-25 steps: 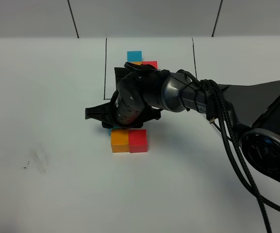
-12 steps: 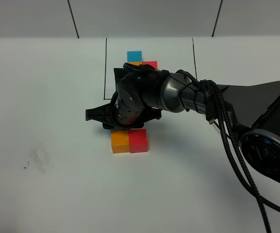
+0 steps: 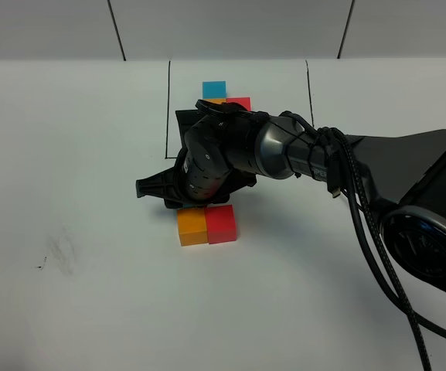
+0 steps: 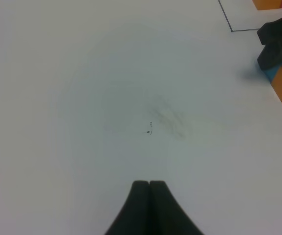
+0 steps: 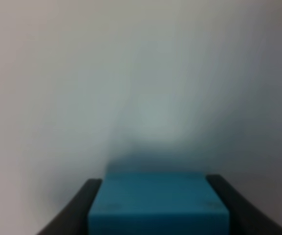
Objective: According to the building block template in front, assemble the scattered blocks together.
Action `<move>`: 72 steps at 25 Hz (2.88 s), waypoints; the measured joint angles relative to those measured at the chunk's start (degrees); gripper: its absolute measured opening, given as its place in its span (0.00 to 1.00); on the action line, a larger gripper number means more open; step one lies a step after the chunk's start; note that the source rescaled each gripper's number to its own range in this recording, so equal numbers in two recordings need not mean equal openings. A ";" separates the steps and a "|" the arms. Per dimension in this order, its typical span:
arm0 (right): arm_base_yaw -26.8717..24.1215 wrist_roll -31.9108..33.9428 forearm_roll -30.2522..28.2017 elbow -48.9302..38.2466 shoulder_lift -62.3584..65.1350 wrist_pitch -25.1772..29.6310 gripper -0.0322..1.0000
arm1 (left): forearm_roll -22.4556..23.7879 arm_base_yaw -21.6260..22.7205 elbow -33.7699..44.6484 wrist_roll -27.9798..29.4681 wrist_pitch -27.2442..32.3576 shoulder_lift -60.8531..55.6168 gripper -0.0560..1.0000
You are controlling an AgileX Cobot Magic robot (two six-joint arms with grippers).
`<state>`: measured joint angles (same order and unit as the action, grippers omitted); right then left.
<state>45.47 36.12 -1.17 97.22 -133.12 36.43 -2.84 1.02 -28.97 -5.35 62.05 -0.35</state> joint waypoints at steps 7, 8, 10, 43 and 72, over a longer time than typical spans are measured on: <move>0.10 -2.94 0.42 0.04 0.00 -0.21 0.70 | 0.00 0.00 0.00 0.00 0.00 0.00 0.05; 0.17 -3.08 0.36 0.11 0.00 -0.26 0.79 | 0.00 0.00 0.00 0.00 0.00 0.00 0.05; 0.33 -3.32 -0.04 0.11 0.00 -0.51 0.91 | 0.00 0.00 0.00 0.00 0.00 0.00 0.05; -0.01 -4.75 -6.27 -1.03 7.04 1.31 1.00 | 0.00 0.00 0.00 0.00 0.00 0.00 0.05; -6.30 -5.70 -17.20 -1.47 14.59 21.04 0.04 | 0.00 0.00 0.00 0.00 0.00 0.00 0.05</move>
<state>39.16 30.41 -18.37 95.76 -118.53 57.47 -2.84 1.02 -28.97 -5.35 62.05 -0.35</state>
